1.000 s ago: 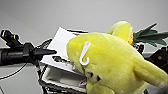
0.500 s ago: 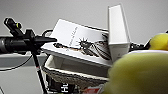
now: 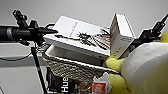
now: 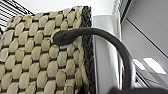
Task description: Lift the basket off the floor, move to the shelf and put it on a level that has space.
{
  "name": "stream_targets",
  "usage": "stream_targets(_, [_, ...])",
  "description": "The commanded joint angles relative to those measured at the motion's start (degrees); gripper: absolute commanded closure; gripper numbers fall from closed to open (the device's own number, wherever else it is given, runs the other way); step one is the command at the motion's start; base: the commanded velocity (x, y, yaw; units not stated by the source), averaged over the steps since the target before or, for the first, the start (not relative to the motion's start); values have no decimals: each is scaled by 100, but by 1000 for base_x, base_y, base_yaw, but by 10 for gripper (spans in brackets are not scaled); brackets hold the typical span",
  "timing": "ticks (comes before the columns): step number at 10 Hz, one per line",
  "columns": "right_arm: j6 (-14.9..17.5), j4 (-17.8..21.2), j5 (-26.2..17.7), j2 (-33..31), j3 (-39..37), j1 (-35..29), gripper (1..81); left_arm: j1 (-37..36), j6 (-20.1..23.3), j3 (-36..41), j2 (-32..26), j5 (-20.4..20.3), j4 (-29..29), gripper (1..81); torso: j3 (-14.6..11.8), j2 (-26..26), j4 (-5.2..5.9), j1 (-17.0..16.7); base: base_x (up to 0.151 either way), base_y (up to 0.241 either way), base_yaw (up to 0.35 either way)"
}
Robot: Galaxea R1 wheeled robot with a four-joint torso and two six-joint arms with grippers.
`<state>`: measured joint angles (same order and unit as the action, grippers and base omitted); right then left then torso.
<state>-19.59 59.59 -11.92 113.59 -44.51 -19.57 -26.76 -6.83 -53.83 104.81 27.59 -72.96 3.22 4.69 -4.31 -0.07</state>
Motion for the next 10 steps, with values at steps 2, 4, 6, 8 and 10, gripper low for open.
stream_targets(2, [-361,71,-378,797,-1924,-1211,811,-940,-20,-1616,987,351,-298,811,-2,2,0,7,0,0,0])
stream_targets(4, [-361,62,-864,1229,-2867,-1360,811,-940,-20,-2663,1514,842,-158,811,-2,4,0,7,0,0,0])
stream_targets(6, [-283,0,-1417,1835,-3956,-1431,811,-940,-20,-3447,1929,1160,35,811,-4,6,0,7,0,0,0])
stream_targets(8, [-265,-35,-1734,2188,-4759,-1387,811,-940,-20,-4267,2317,1548,186,811,-2,4,0,10,0,0,0])
stream_targets(10, [-188,-35,-2024,2624,-5501,-1387,811,-940,-20,-5167,2823,1916,385,811,-2,4,0,10,0,0,0])
